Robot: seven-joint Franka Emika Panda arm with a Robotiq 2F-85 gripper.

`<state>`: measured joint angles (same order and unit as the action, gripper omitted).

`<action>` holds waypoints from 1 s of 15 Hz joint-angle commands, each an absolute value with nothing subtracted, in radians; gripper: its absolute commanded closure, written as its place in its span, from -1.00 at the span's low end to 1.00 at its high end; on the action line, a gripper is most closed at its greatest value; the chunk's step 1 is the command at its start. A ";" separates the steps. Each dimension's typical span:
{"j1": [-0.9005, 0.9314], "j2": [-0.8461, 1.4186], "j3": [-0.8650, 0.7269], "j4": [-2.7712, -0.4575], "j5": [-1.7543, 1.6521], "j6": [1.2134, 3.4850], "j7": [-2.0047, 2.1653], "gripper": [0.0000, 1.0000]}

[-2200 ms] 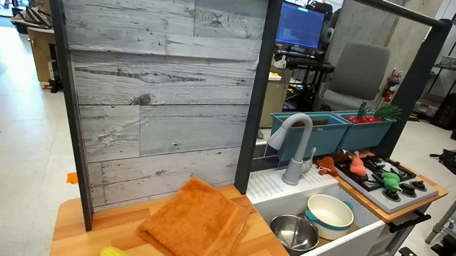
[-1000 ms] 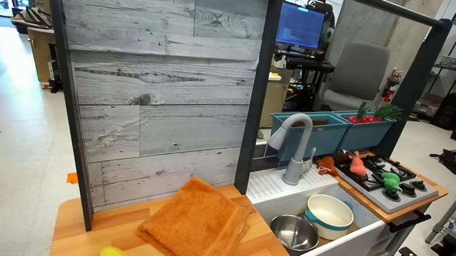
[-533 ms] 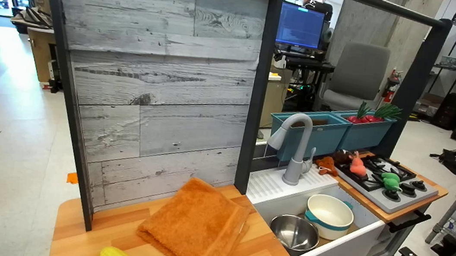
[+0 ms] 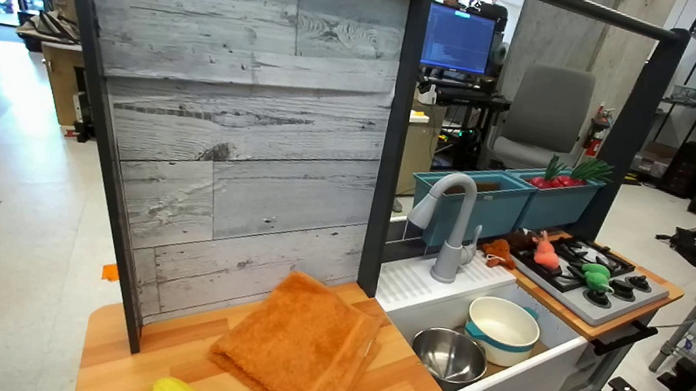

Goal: Put the plush toy from the counter into the sink, wipe the counter with the orange towel, and put the toys from the stove in the sink

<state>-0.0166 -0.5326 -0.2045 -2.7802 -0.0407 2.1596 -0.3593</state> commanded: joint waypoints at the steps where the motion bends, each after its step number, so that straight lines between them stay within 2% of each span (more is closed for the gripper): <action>1: 0.120 -0.437 -0.114 -2.756 0.143 2.436 -0.261 -1.00; 4: 0.201 -0.275 -0.050 -2.719 0.238 2.673 -0.189 -1.00; 5: 0.170 -0.403 -0.064 -2.763 0.198 2.570 -0.214 -1.00; 9: 0.187 -0.275 -0.033 -2.731 0.215 2.662 -0.185 -1.00; 12: 0.216 -0.305 -0.070 -2.760 0.230 2.615 -0.350 -1.00; 15: 0.266 -0.188 -0.008 -2.745 0.317 2.802 -0.290 -1.00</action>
